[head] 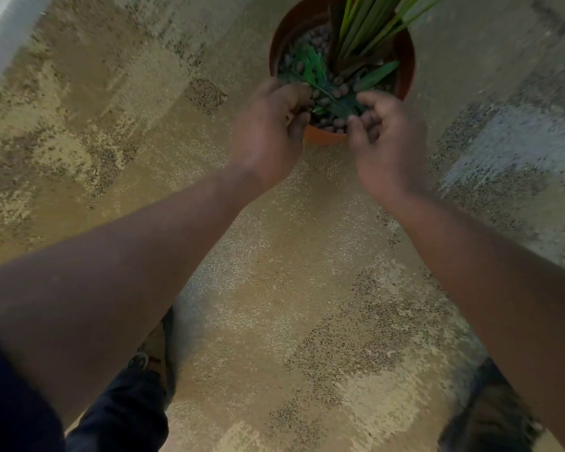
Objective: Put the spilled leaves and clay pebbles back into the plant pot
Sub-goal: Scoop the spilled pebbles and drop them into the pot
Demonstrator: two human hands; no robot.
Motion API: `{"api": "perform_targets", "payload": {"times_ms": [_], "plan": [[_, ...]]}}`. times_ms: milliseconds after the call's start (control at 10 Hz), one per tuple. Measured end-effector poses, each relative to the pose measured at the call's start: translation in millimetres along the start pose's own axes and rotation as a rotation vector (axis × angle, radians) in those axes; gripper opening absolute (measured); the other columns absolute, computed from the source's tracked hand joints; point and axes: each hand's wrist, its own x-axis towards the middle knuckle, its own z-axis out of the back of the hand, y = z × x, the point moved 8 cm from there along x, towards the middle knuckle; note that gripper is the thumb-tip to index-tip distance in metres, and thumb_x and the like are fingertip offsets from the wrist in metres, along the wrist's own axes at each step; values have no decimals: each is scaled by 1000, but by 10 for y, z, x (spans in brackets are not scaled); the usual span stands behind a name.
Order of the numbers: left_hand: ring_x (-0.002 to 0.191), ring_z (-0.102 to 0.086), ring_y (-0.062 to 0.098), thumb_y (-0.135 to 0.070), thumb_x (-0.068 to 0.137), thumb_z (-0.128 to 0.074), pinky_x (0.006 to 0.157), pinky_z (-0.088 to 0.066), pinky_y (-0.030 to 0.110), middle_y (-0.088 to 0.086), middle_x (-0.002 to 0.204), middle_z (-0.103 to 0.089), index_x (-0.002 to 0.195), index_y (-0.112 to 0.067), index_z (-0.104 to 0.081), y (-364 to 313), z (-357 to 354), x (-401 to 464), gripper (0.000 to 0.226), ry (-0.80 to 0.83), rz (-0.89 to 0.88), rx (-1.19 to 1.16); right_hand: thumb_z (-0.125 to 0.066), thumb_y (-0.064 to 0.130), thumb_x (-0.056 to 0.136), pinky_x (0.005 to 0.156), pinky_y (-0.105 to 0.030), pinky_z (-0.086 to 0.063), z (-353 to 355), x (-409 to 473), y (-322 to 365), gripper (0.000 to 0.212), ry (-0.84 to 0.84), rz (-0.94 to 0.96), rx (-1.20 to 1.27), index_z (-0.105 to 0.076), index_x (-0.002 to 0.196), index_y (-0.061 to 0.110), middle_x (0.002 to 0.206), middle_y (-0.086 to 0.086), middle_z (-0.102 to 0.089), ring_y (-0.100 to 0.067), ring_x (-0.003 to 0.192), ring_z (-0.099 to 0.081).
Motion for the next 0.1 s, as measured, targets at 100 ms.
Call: {"api": "perform_targets", "payload": {"times_ms": [100], "plan": [[112,-61,20,-20,95,-57,90,-50,29,3,128,-64,128,-17,-65,-137,76,-9,34,-34,-63,53,-56,24,101,88,-33,-59,17,-66,125,39,-12,51,18,-59,137,10,120,-8,-64,-14,102,-65]]}}
